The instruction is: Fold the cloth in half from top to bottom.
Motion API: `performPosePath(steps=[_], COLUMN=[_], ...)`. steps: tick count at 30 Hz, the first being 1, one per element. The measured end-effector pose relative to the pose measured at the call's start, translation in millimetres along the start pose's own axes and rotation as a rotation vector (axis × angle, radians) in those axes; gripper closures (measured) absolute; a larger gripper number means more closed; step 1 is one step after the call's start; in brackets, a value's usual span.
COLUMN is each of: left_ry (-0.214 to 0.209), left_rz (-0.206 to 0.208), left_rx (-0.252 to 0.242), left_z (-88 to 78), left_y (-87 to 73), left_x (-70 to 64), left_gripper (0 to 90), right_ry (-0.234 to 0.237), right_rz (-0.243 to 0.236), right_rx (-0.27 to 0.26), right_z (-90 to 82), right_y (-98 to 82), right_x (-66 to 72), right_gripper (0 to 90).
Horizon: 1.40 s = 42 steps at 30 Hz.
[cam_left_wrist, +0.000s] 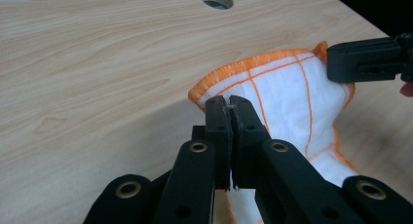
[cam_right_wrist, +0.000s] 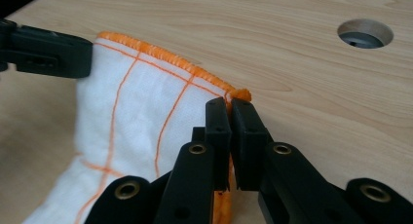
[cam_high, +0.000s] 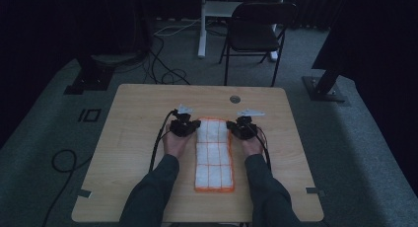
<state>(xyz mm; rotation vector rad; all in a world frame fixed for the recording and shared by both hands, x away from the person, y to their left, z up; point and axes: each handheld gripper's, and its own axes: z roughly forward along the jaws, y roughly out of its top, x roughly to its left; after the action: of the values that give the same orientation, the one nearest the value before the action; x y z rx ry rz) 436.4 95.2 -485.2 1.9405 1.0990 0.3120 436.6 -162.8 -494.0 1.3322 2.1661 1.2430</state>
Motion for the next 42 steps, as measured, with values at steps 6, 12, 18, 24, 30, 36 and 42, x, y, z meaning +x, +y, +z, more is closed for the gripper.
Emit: performPosePath(steps=[6, 12, 18, 24, 30, 36, 42], left_ry=[-0.032, -0.064, -0.097, -0.116, -0.136, -0.130, -0.136], left_rz=[0.009, 0.014, 0.018, 0.033, 0.014, 0.032, 0.012], left_rx=[-0.023, -0.040, -0.079, -0.054, 0.004, 0.039, 0.065], left_z=[-19.7, -37.6, -56.6, -64.6, -61.7, -60.1, -54.9], left_y=[-17.3, -29.8, -30.5, -47.1, -75.2, -97.3, -109.5], left_x=[-9.6, -19.5, -29.4, -40.8, -46.9, -55.3, -54.3], left_gripper=[88.5, 88.5, 88.5, 88.5, 88.4, 88.3, 88.1], right_ry=[0.047, 0.072, 0.086, 0.100, 0.117, 0.133, 0.136], right_rz=[-0.018, -0.055, -0.070, -0.082, -0.070, -0.050, -0.058], right_rx=[-0.016, -0.022, -0.052, -0.040, 0.007, 0.042, 0.077], right_z=[-21.2, -39.5, -60.6, -73.2, -74.2, -74.8, -70.4], right_y=[-6.8, -15.7, -14.5, -29.7, -58.1, -77.8, -89.9], right_x=[10.1, 22.3, 28.6, 36.5, 44.7, 47.7, 51.4], right_gripper=[87.0, 87.0, 86.9, 86.9, 86.9, 86.9, 86.9])
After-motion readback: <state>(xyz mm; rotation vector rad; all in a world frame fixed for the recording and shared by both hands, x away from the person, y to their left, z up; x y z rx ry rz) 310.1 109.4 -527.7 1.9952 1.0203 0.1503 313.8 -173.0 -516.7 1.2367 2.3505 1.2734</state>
